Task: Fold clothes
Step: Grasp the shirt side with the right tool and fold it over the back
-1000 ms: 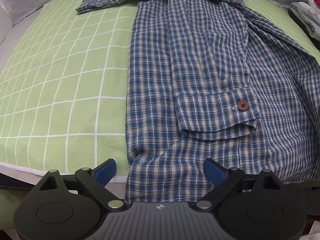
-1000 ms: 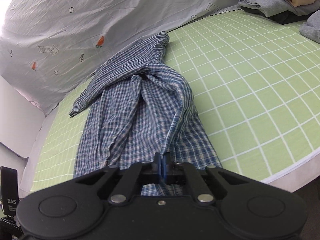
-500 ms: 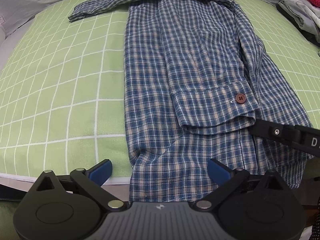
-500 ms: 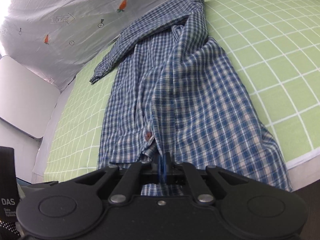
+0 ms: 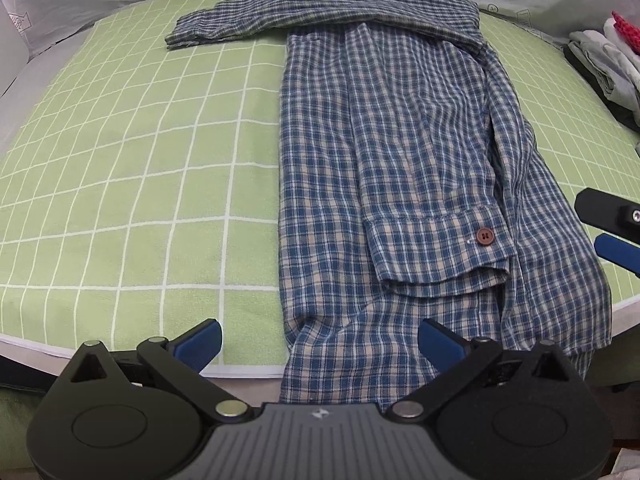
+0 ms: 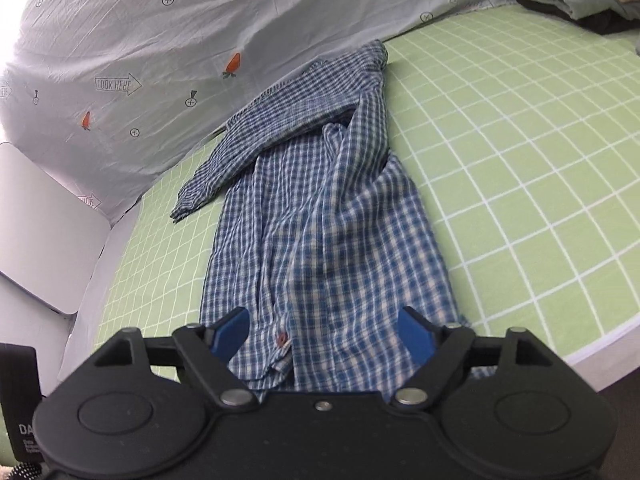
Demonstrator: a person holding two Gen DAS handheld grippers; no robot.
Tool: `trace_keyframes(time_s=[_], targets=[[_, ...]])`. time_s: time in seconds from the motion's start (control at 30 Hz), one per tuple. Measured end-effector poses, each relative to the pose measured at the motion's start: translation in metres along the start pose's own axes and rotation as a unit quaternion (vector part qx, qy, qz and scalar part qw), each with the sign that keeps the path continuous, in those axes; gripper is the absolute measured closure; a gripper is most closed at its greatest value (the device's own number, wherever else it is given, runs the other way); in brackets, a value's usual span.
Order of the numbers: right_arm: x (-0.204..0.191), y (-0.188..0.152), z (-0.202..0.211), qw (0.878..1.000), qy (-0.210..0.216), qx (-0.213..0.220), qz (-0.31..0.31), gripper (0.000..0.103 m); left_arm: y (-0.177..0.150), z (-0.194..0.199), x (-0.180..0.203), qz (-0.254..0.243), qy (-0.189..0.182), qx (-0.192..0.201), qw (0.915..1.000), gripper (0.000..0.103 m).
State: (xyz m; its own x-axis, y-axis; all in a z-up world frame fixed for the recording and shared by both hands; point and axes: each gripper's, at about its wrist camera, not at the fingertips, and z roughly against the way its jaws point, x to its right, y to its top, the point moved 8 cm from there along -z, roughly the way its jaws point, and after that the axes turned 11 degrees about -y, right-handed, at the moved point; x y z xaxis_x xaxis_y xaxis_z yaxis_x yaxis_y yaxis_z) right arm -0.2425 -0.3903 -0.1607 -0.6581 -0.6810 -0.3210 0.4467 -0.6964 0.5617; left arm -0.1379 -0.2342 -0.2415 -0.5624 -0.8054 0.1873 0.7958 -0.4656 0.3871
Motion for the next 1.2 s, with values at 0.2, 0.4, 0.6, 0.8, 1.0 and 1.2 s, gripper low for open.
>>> trace_keyframes(time_s=[0.2,0.4,0.6,0.8,1.0,1.2], targets=[[0.006,0.046,-0.021,0.996,-0.056,0.03,0.066,0.002,0.041,0.01,-0.024,0.055,0.028,0.033,0.9976,0.0],[-0.004,0.097,-0.064,0.969,-0.14,0.078,0.189,0.002,0.081,0.021,-0.048,0.109,0.055,0.066,0.9903,0.0],[-0.022,0.138,-0.113,0.951,-0.176,0.092,0.238,0.001,0.127,0.012,-0.083,0.141,0.066,0.077,0.9848,0.0],[-0.052,0.161,-0.166,0.913,-0.231,0.1,0.32,0.001,0.194,-0.027,-0.115,0.16,0.045,0.073,0.9833,0.0],[-0.068,0.176,-0.206,0.889,-0.265,0.094,0.361,0.001,0.254,-0.059,-0.178,0.179,0.032,0.089,0.9792,0.0],[-0.079,0.201,-0.219,0.886,-0.286,0.121,0.345,0.001,0.293,-0.088,-0.192,0.18,0.025,0.097,0.9786,0.001]])
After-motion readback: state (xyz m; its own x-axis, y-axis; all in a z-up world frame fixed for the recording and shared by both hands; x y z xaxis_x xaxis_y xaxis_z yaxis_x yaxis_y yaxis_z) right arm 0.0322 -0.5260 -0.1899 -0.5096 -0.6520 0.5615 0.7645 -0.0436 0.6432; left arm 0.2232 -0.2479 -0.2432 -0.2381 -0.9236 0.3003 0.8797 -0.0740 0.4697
